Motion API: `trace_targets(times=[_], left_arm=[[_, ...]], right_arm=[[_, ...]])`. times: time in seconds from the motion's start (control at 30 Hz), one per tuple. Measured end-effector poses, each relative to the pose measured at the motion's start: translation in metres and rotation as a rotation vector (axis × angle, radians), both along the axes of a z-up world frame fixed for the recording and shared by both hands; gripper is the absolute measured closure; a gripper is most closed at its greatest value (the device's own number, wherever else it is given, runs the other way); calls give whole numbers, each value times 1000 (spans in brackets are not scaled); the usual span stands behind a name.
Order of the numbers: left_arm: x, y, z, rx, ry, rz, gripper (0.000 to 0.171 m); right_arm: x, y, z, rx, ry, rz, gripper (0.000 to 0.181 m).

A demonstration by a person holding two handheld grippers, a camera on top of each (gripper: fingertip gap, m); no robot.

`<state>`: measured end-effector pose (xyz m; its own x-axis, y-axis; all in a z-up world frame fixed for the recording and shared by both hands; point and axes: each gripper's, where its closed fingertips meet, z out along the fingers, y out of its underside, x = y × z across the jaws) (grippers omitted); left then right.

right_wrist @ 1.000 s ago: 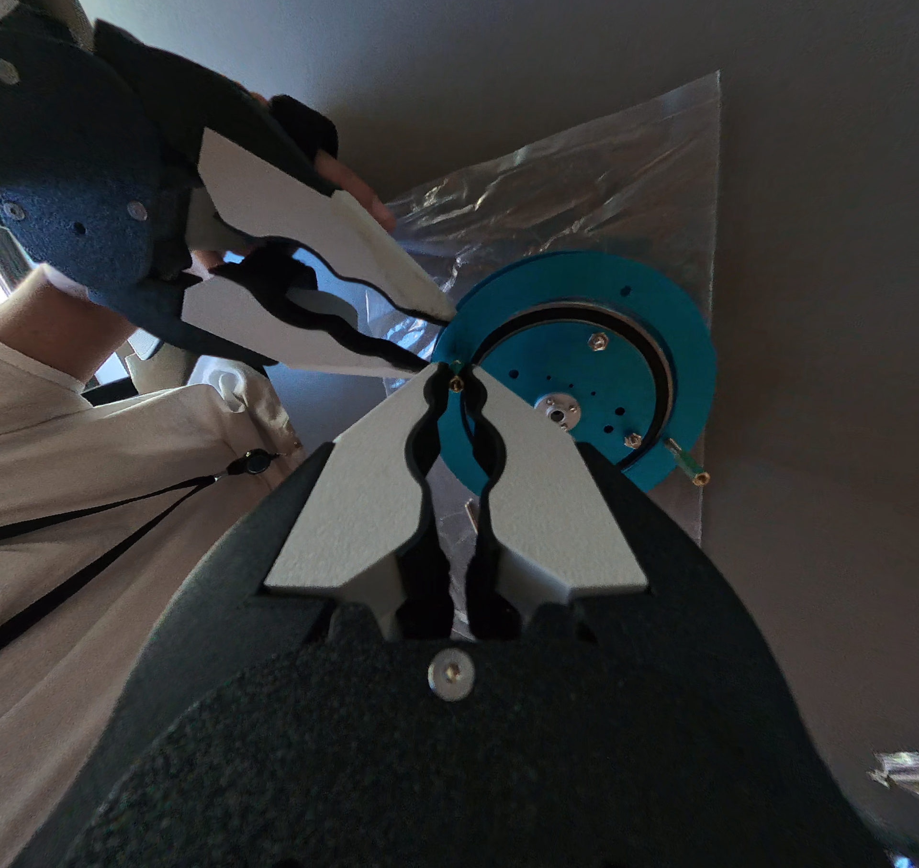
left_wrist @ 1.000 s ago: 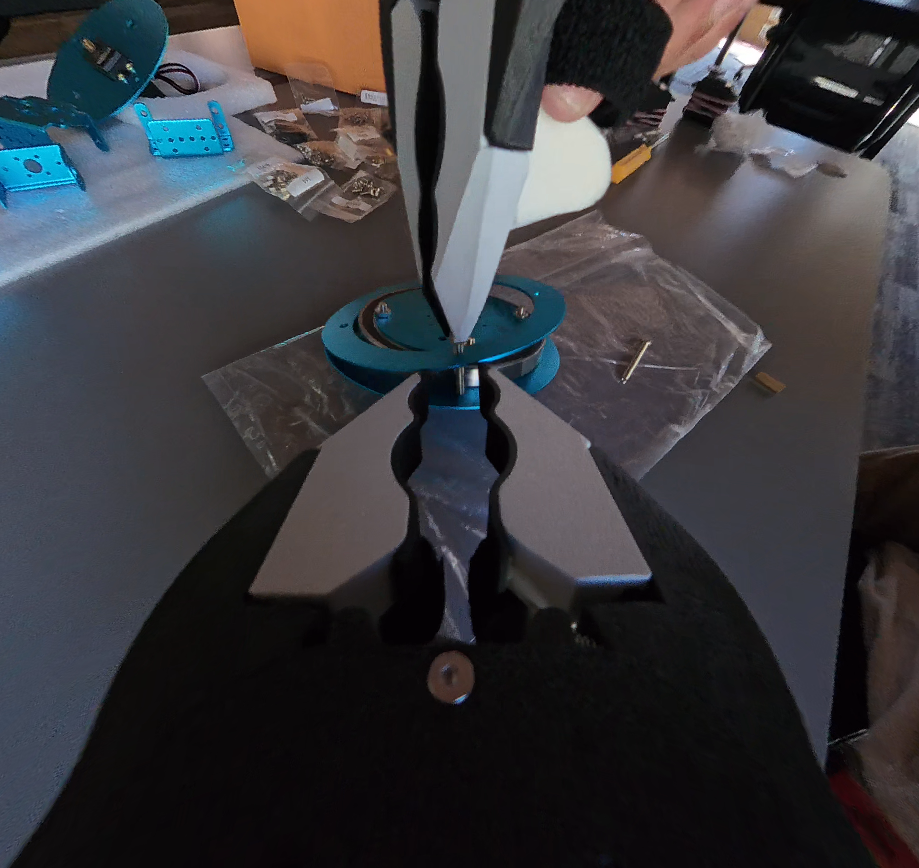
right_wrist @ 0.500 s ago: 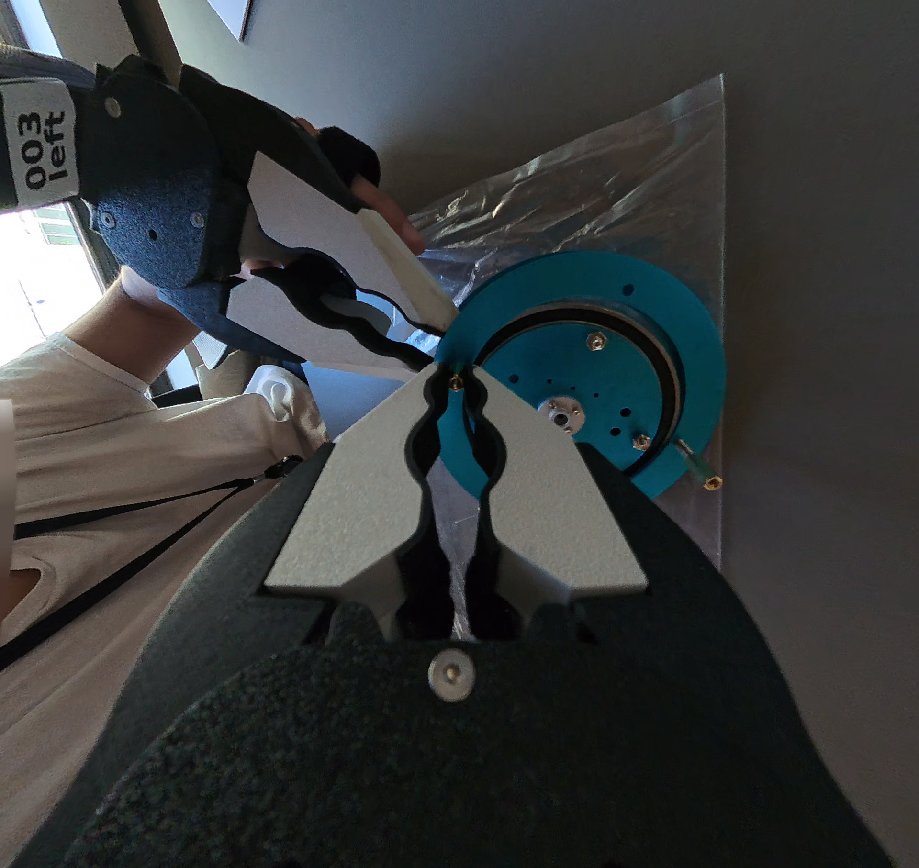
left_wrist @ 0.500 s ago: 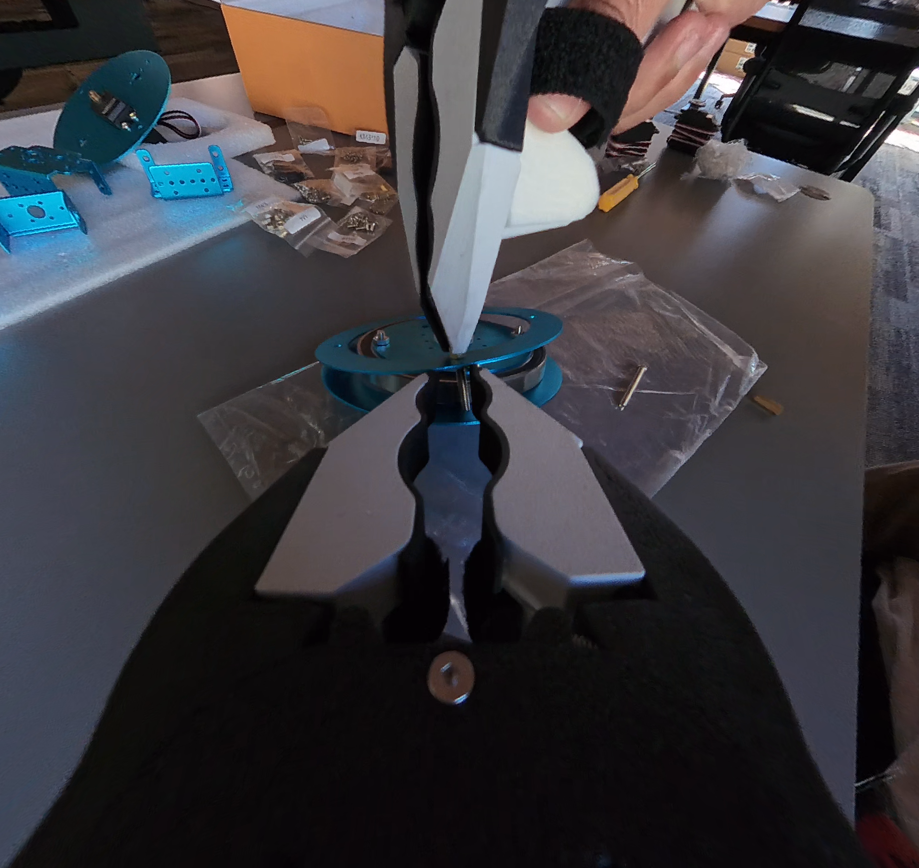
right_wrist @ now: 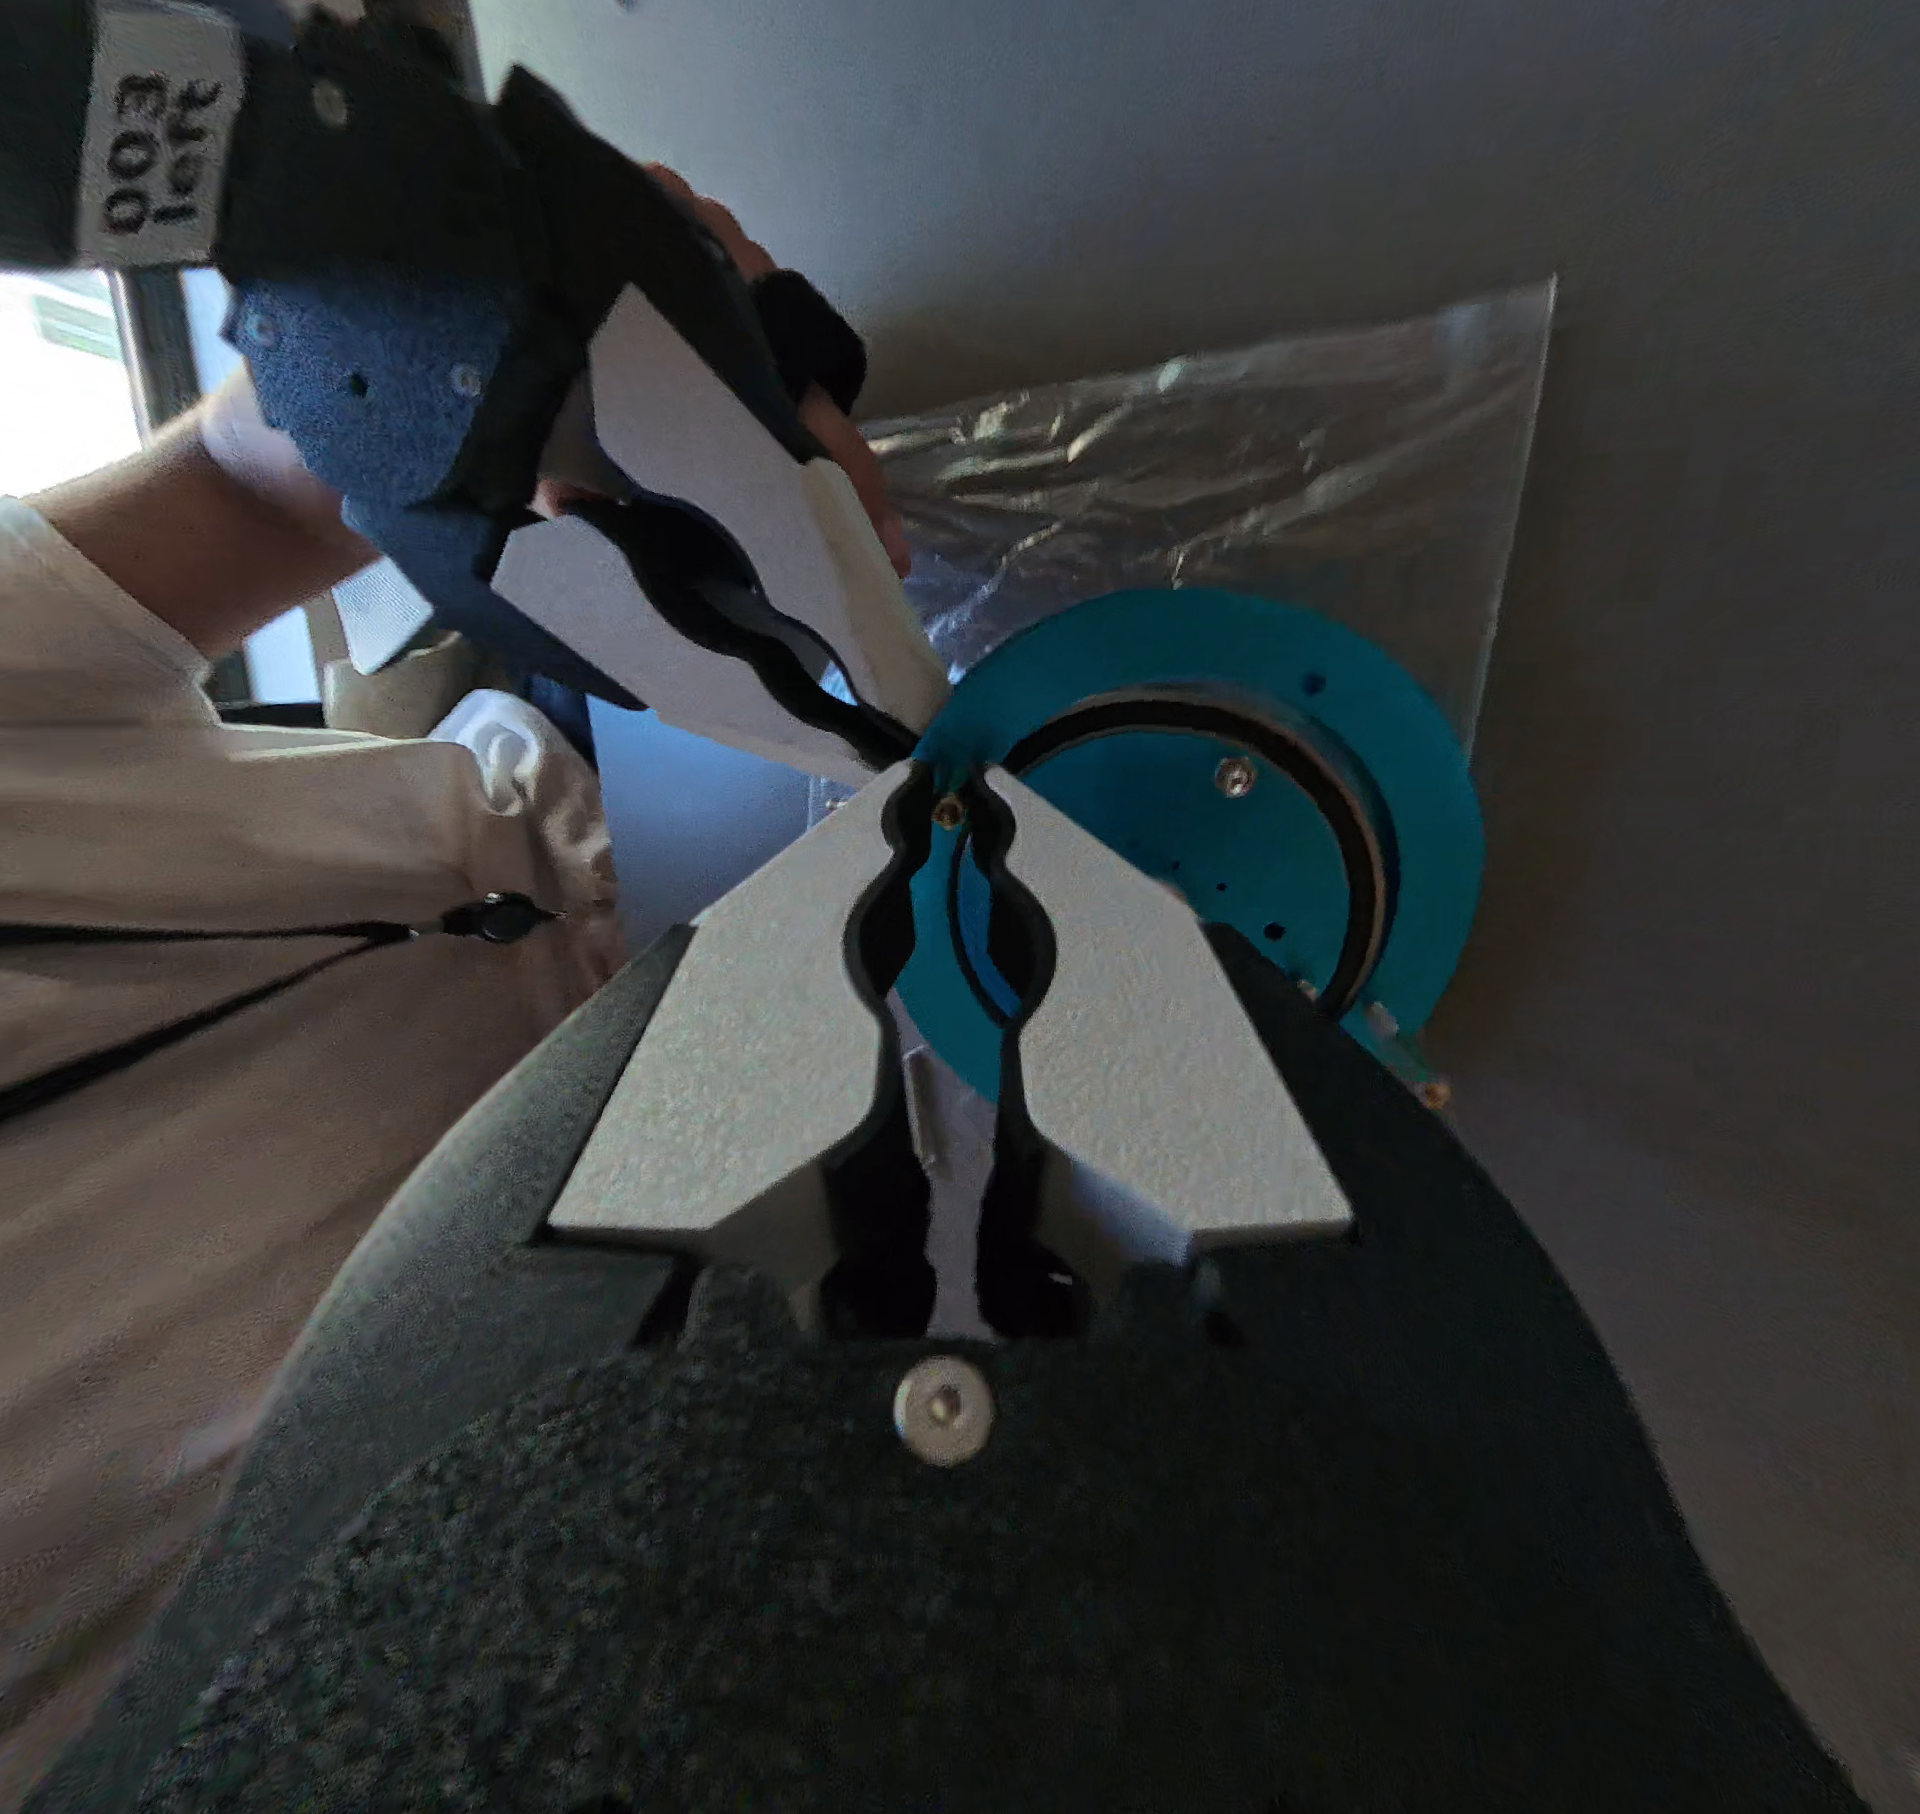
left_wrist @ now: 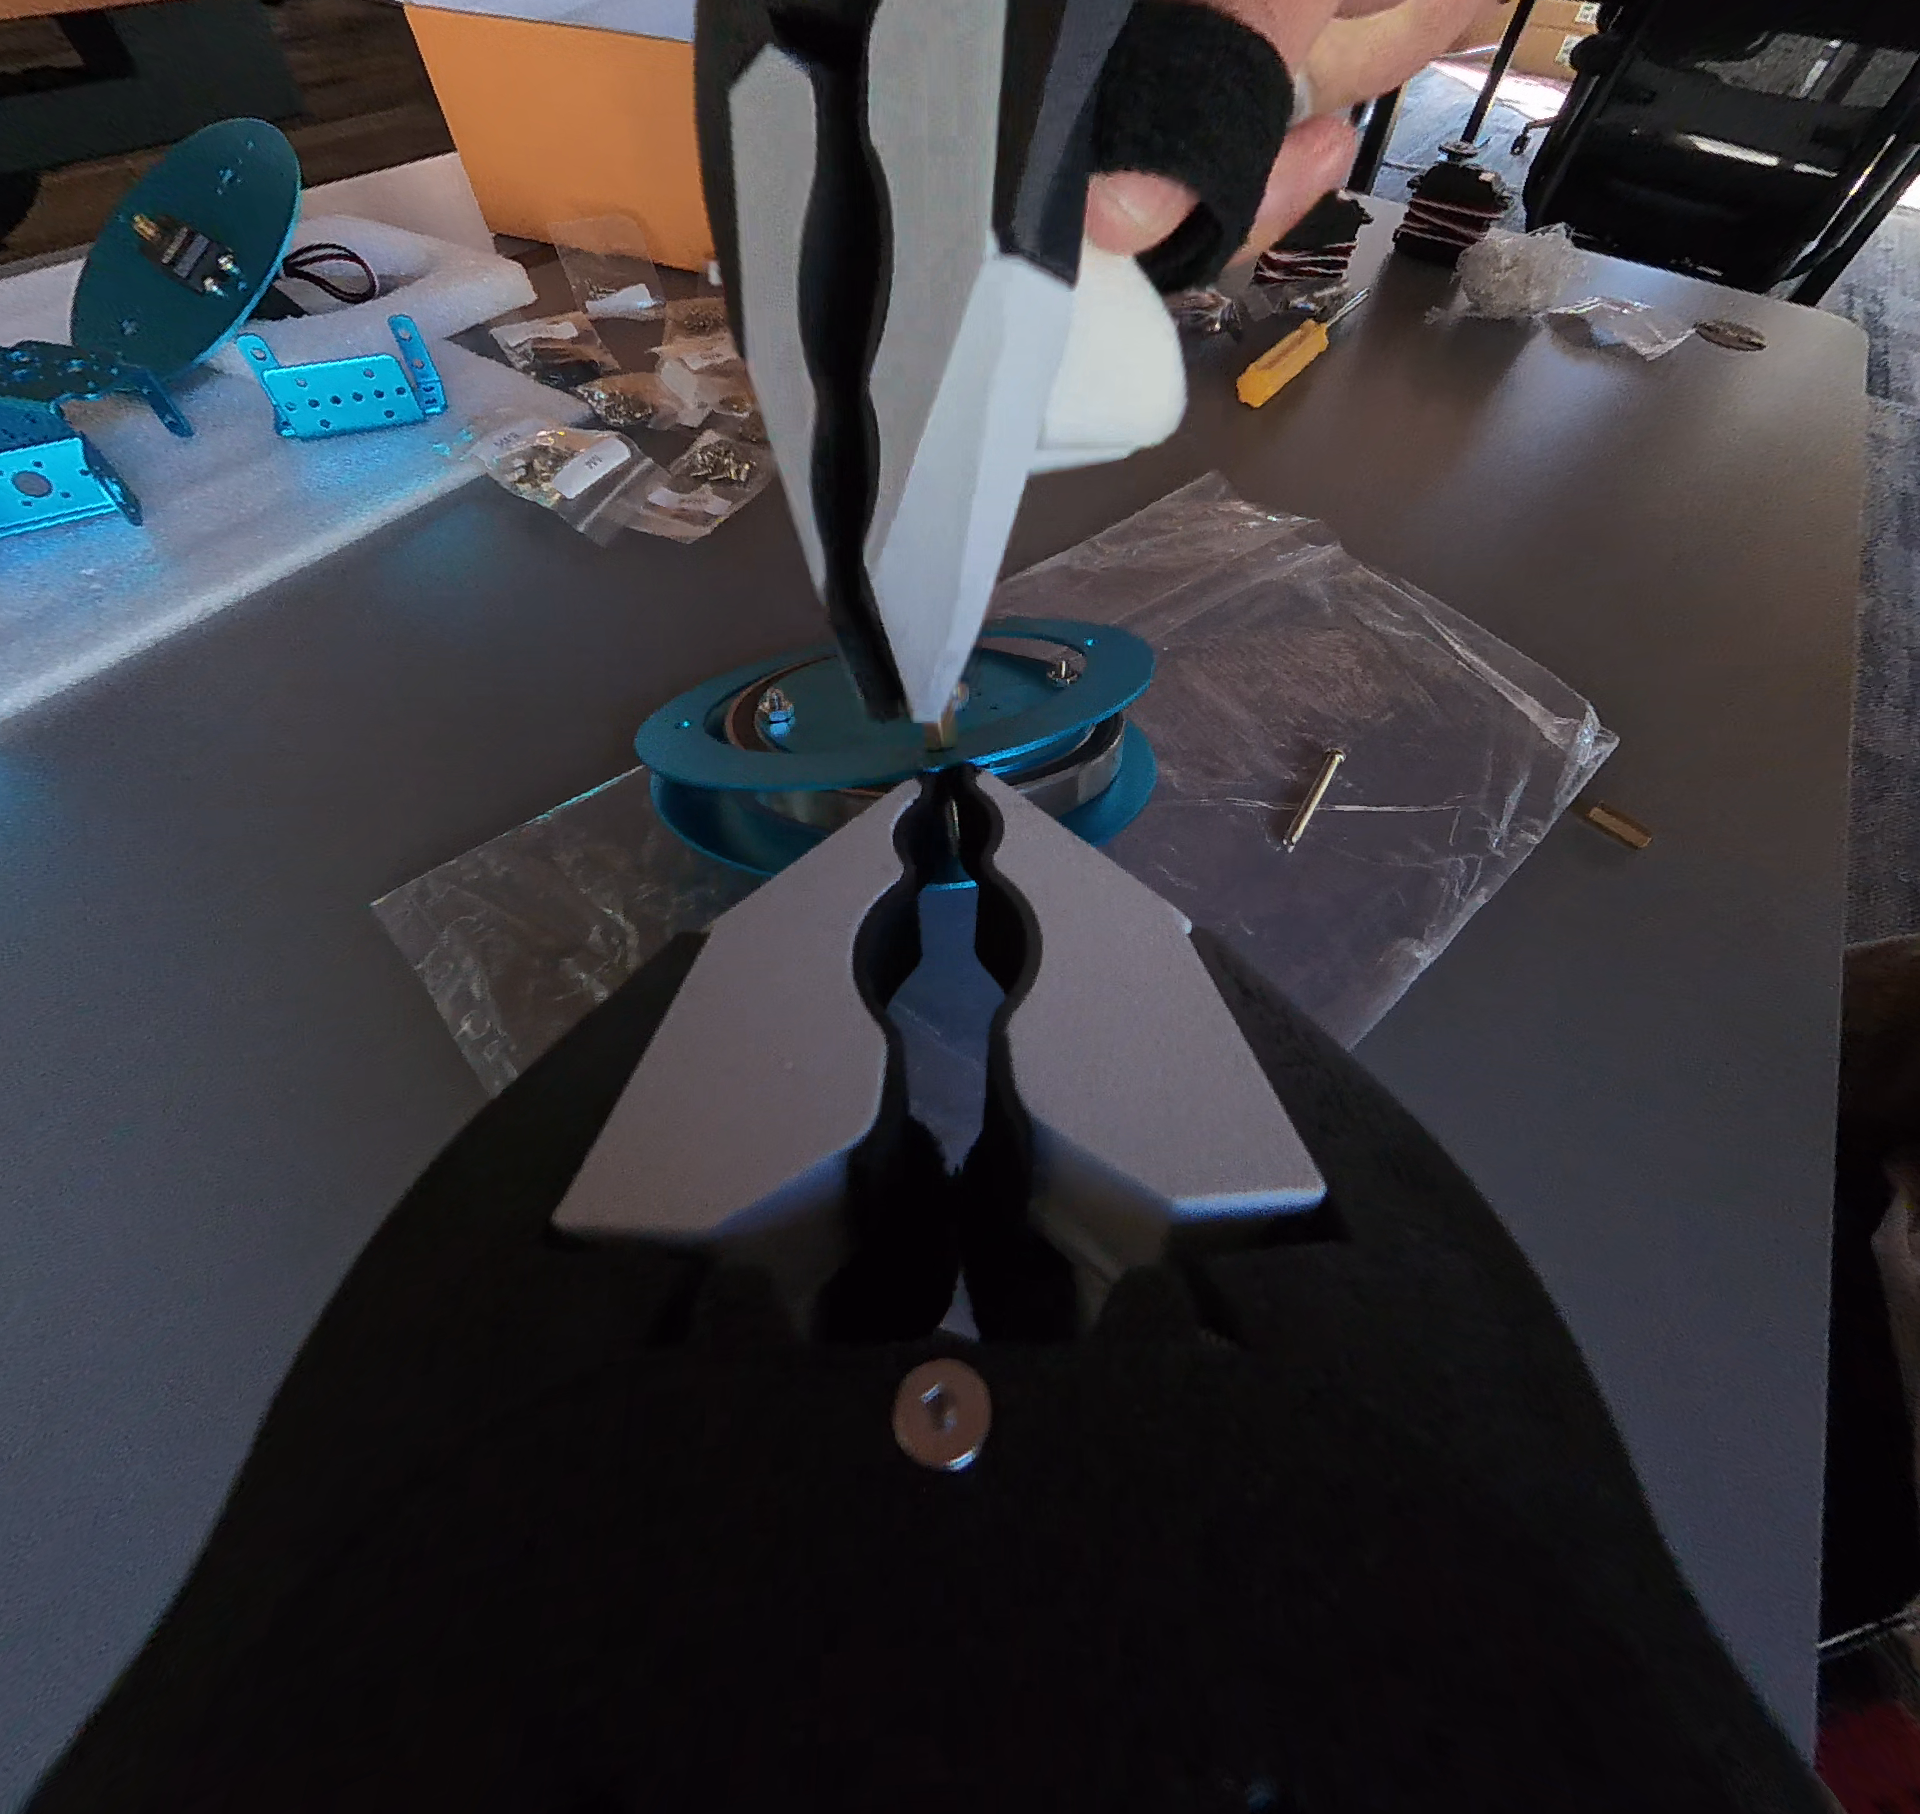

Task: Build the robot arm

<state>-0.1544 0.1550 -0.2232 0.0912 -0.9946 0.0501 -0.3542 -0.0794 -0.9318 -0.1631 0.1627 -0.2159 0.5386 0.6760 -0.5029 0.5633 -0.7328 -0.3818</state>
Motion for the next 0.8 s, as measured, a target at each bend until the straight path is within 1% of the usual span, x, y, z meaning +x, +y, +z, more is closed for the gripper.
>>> trace_targets(times=[0.03, 0.1, 0.13, 0.2, 0.27, 0.3, 0.33, 0.37, 0.4, 0.5, 0.57, 0.73, 0.8], left_arm=[[0, 0, 0, 0, 1, -3, 170], [0, -2, 0, 4, 1, -13, 170], [0, -3, 0, 9, 0, -18, 170], [1, -4, 0, 19, 3, -21, 170], [1, -5, 0, 25, 4, -23, 170], [1, -5, 0, 26, 5, -25, 170], [1, -6, -1, 28, 6, -27, 170], [1, -7, -1, 34, 10, -31, 170], [2, -7, -2, 42, 13, -33, 170], [2, -8, -2, 47, 14, -36, 170], [2, -8, -2, 42, 13, -37, 170], [2, -9, -2, 40, 16, -45, 170], [2, -10, -2, 37, 18, -49, 170]], right_arm=[[-2, 5, 6, 96, 40, 48, 171], [-10, 4, 30, 271, 192, 170, 144], [-10, 3, 35, 351, 226, 236, 134], [-9, -11, 33, 450, 275, 406, 105], [-12, -21, 28, 459, 312, 485, 110], [-9, -26, 21, 438, 280, 537, 121], [-3, -30, 12, 414, 225, 608, 140], [0, -32, 8, 417, 199, 676, 145], [1, -28, 8, 444, 175, 704, 152], [6, -11, 12, 573, 98, 783, 160], [11, -7, 9, 607, 38, 844, 166], [4, -13, 0, 621, -25, 932, 166], [7, -14, -8, 615, -82, 956, 173]])
